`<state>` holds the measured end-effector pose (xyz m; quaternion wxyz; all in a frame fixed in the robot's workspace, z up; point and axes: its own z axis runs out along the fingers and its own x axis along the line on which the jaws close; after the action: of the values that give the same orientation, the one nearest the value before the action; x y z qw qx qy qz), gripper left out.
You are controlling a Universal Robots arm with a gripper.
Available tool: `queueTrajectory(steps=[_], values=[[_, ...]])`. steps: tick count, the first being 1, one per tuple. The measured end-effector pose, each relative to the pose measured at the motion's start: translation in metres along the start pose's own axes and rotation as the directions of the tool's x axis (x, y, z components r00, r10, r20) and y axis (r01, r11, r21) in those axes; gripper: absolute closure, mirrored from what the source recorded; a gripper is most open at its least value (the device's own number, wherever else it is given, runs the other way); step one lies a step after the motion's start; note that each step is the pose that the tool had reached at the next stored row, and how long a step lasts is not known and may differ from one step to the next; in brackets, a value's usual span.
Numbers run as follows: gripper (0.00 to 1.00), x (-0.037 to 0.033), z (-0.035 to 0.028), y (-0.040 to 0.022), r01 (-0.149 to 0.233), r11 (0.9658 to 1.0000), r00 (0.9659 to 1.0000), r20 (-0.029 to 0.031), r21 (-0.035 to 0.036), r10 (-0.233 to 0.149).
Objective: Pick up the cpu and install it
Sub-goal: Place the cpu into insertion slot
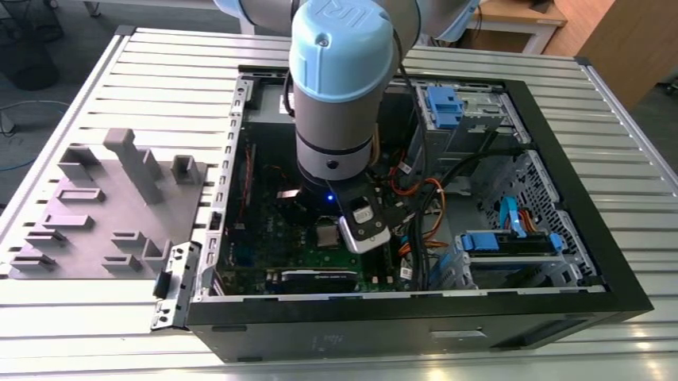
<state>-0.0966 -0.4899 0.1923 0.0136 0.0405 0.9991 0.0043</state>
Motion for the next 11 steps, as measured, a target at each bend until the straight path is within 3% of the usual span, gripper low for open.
queueTrajectory(steps=[5,6,11], values=[[0.50,-0.0003,0.0000,0.0000,0.000,1.0000,1.0000,-0.0003,0.0001,0.000],[0.56,-0.0003,0.0000,0.0000,0.000,1.0000,1.0000,-0.0001,0.0001,0.000],[0.56,-0.0006,0.0000,0.0000,0.000,1.0000,1.0000,0.0000,0.0000,0.000]])
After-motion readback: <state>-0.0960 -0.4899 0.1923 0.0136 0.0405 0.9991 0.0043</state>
